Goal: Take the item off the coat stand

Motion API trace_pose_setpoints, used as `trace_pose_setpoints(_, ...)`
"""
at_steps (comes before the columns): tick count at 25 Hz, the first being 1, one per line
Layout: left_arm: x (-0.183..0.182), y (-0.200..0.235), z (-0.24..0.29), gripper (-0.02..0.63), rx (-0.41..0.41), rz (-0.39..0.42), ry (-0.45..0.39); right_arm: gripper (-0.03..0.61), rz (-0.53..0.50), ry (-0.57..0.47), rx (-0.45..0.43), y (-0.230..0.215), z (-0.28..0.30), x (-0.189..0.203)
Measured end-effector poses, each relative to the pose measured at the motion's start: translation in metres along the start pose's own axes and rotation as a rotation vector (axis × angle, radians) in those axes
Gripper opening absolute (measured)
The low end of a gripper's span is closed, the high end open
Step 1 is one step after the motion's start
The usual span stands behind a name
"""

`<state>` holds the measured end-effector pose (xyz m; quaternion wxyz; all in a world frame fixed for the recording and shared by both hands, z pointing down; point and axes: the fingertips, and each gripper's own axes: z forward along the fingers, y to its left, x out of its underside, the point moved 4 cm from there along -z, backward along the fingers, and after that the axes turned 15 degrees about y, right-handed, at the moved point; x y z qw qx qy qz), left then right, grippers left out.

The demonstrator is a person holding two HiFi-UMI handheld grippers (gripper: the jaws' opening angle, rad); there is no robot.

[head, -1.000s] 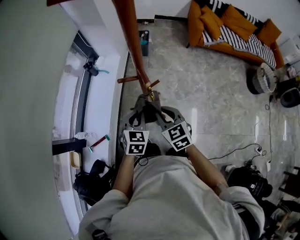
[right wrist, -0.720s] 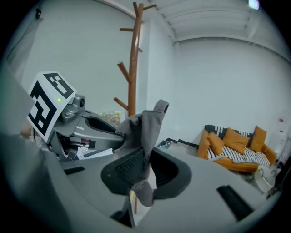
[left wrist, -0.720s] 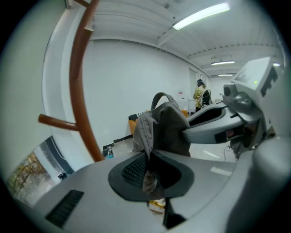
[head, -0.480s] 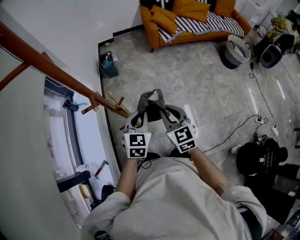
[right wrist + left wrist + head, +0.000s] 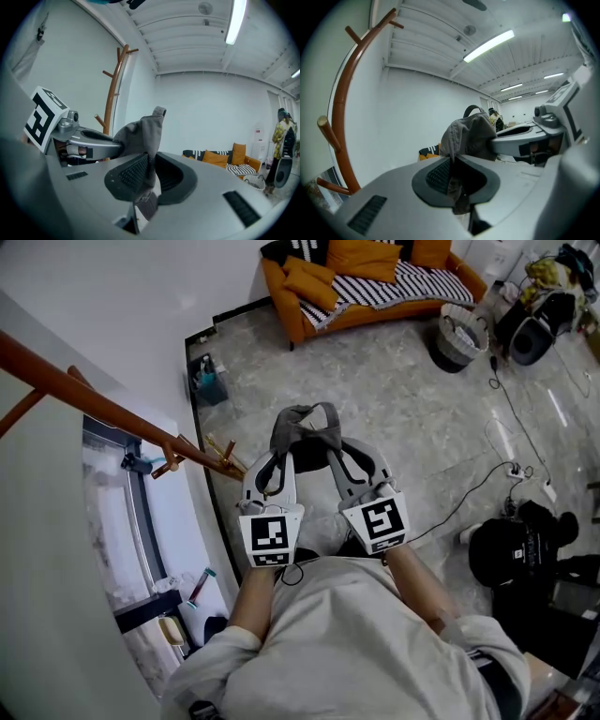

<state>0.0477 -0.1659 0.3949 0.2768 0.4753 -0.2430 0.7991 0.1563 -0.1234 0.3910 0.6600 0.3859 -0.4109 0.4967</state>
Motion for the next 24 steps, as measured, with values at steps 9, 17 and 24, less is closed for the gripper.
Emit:
trace_pose_setpoints(9, -0.028, -0.009, -0.004, 0.028, 0.013, 0.031, -0.054, 0.044, -0.006, -0.06, 0.039, -0.016, -0.018, -0.019)
trace_pose_setpoints(17, -0.025, -0.011, -0.004, 0.028, 0.019, 0.024, -0.05, 0.044, 0.004, -0.061, 0.049, -0.017, -0.018, -0.017)
trace_pose_setpoints(24, -0.026, -0.009, -0.001, 0.028, 0.024, 0.028, -0.047, 0.044, -0.008, -0.024, 0.038, -0.017, -0.016, -0.024)
